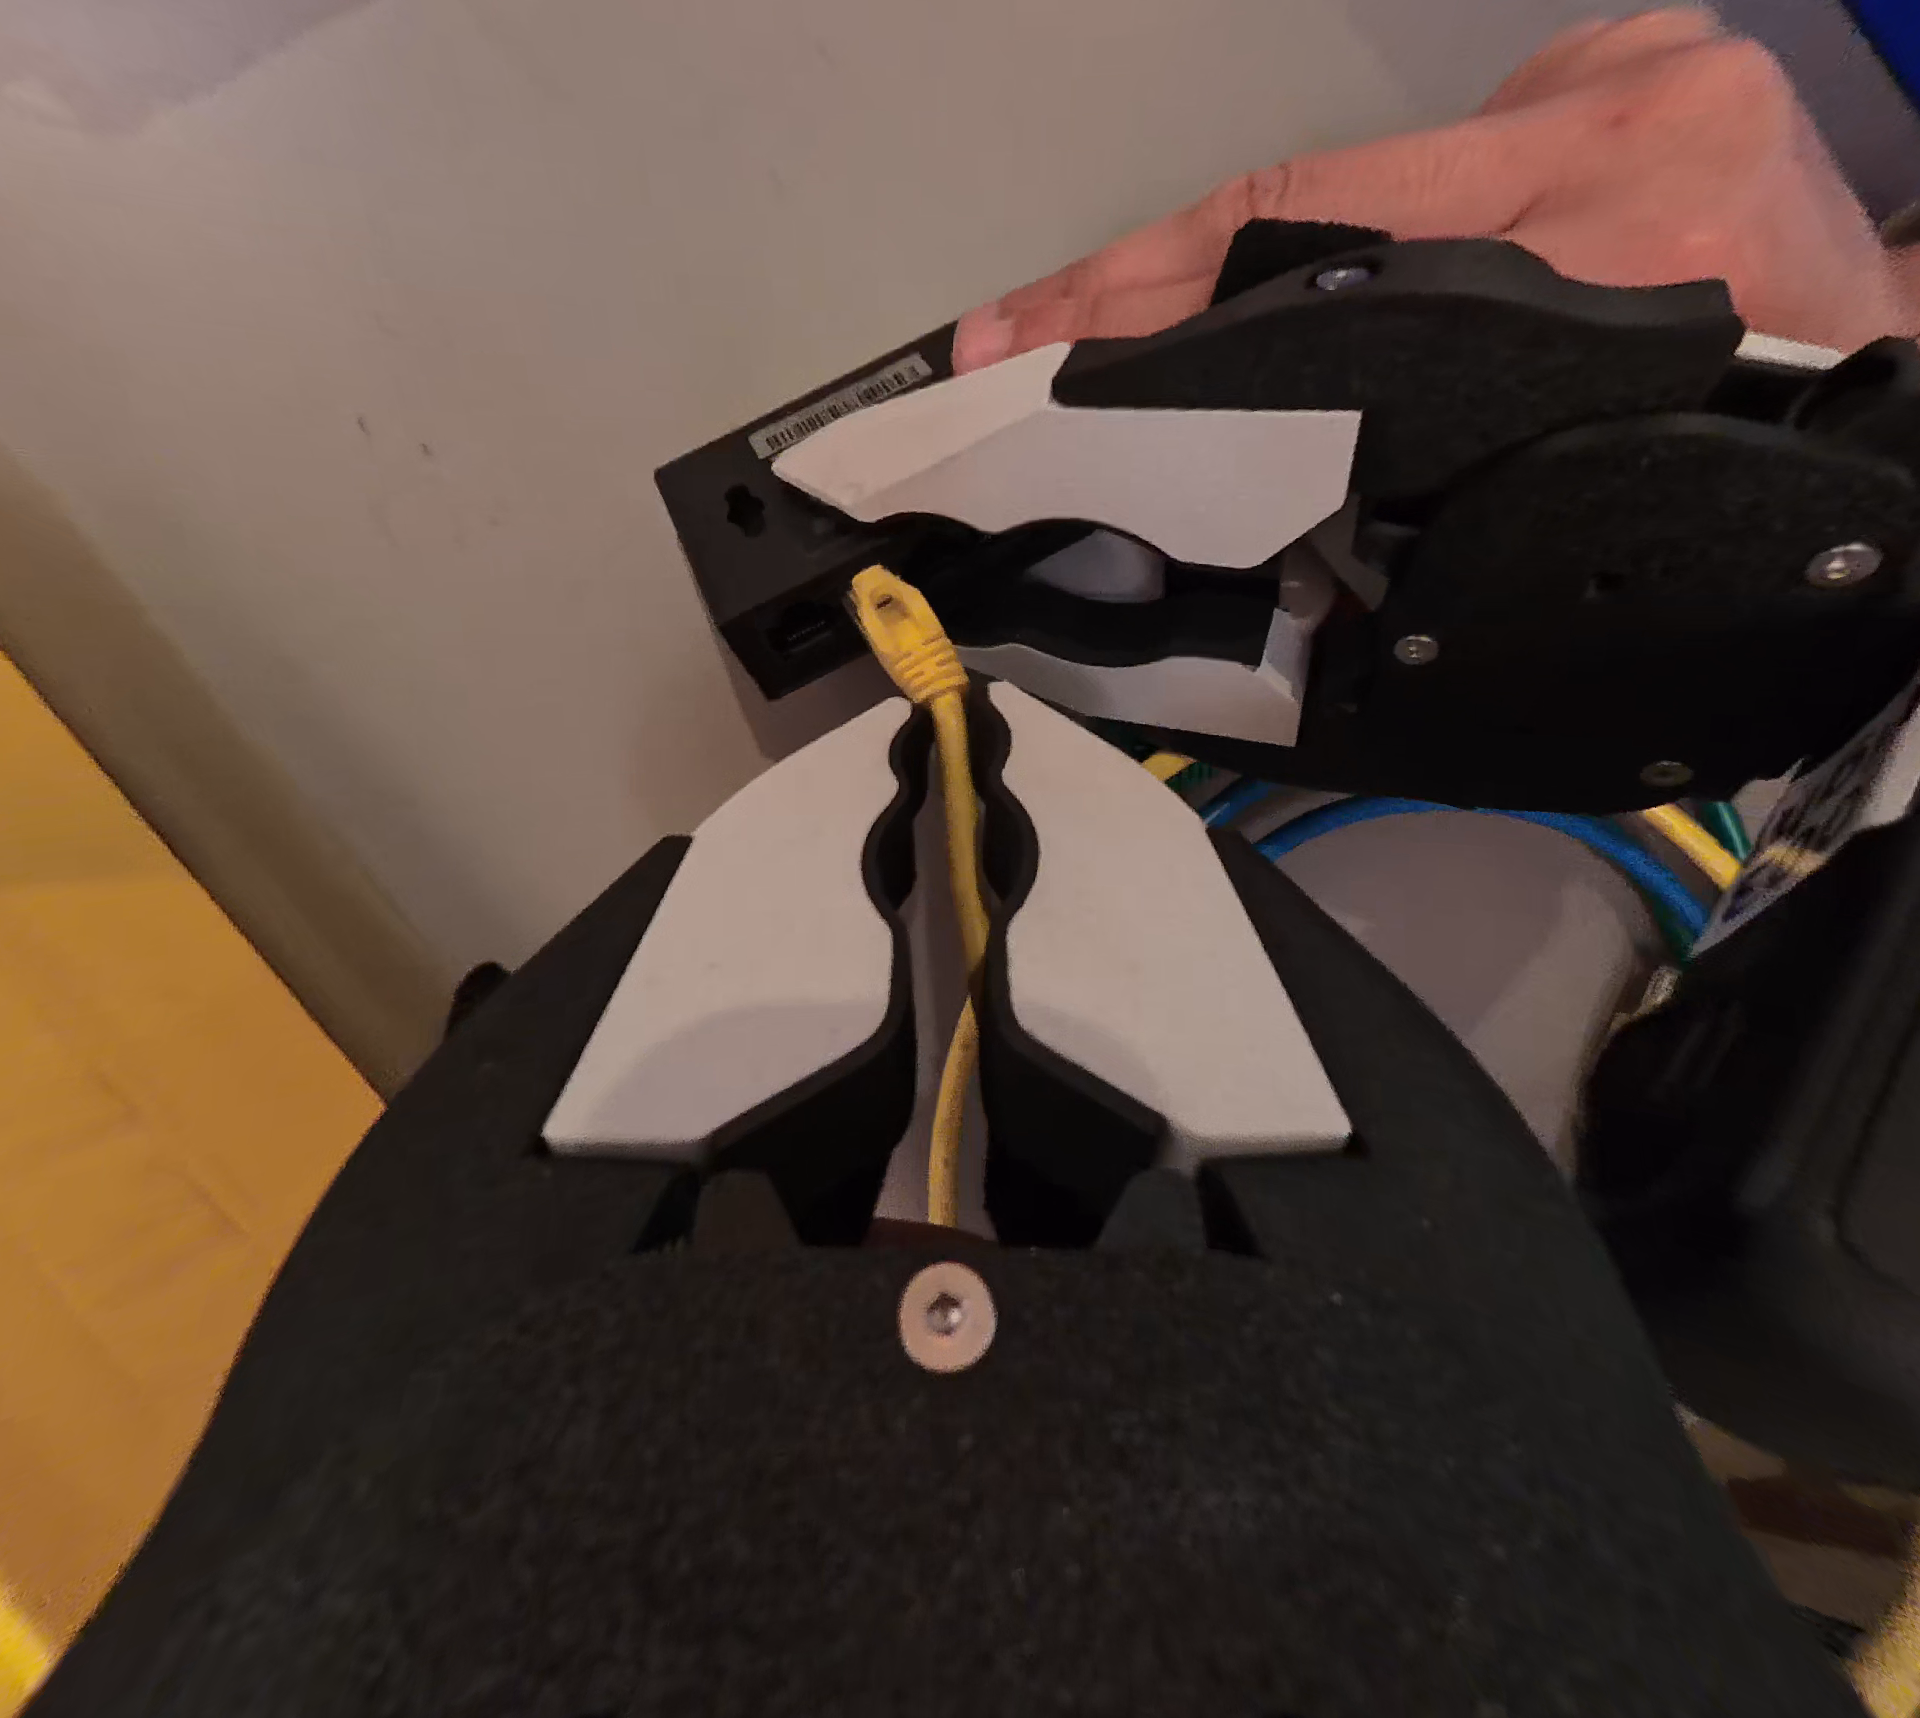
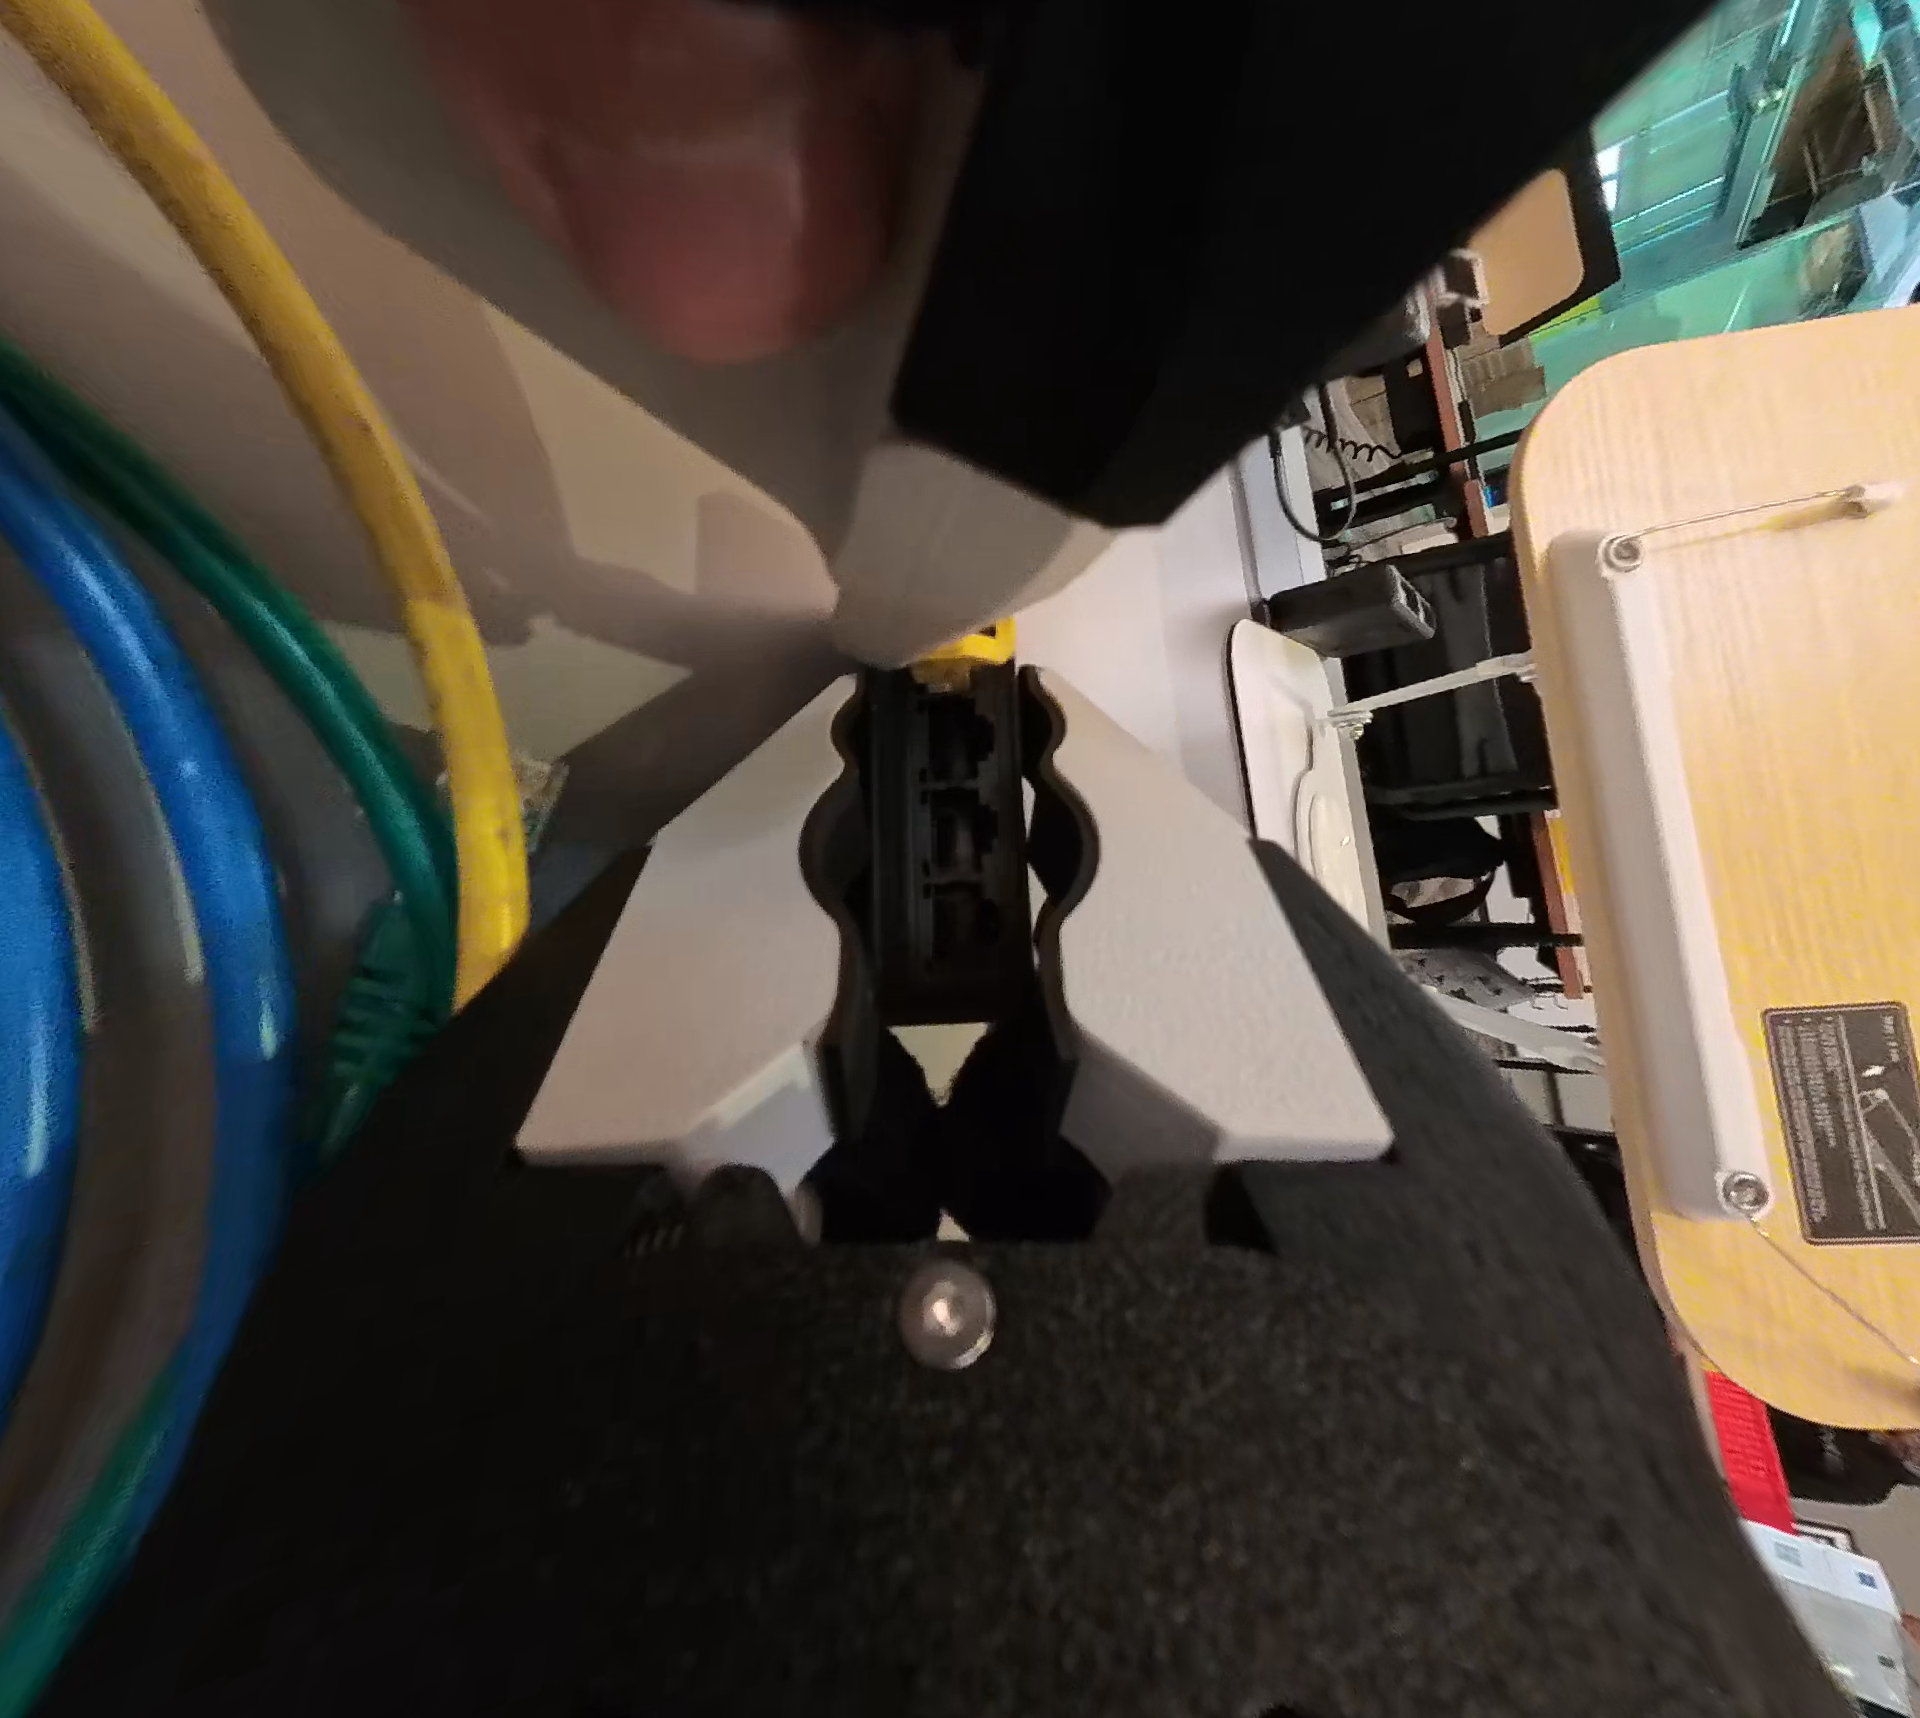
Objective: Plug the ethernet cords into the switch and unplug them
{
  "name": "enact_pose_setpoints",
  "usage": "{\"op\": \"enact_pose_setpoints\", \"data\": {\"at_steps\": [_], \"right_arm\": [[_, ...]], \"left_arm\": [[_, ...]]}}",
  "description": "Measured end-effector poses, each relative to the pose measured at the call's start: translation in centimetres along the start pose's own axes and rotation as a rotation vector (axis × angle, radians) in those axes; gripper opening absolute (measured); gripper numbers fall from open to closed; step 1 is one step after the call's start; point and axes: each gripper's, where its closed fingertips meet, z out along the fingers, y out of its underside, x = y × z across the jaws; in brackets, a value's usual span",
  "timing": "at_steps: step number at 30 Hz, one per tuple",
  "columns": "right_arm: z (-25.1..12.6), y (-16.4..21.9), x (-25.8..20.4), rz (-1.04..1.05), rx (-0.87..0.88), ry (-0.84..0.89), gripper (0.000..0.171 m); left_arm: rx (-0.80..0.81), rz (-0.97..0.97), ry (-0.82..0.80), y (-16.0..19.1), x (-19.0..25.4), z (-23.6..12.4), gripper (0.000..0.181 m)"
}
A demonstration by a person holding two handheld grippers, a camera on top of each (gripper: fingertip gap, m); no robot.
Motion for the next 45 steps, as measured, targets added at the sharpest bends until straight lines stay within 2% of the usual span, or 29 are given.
{"op": "enact_pose_setpoints", "data": {"at_steps": [5,12,23,25,42,45], "right_arm": [[0.2,0.1,0.2,-0.026,-0.010,0.015,0.025],[-0.2,-0.7,0.7,-0.042,0.096,0.060,0.027],[0.4,0.4,0.0,0.006,-0.012,0.016,0.027],[0.3,0.2,0.1,-0.044,0.000,0.019,0.027],[0.1,0.5,0.2,0.063,-0.008,-0.007,0.026],[-0.1,-0.2,1.0,0.103,0.081,0.002,0.027]], "left_arm": [[0.031,0.040,-0.095,-0.2,-0.4,0.2,0.006],[0.094,-0.036,-0.025,0.0,-0.5,-0.6,0.006],[0.067,-0.019,-0.014,0.2,-0.2,-0.4,0.006],[0.063,-0.004,-0.017,0.2,-0.1,-0.6,0.006],[0.121,0.025,-0.084,-0.7,-0.3,-0.1,0.006],[0.139,0.014,-0.039,-1.0,-0.4,-0.9,0.006]]}}
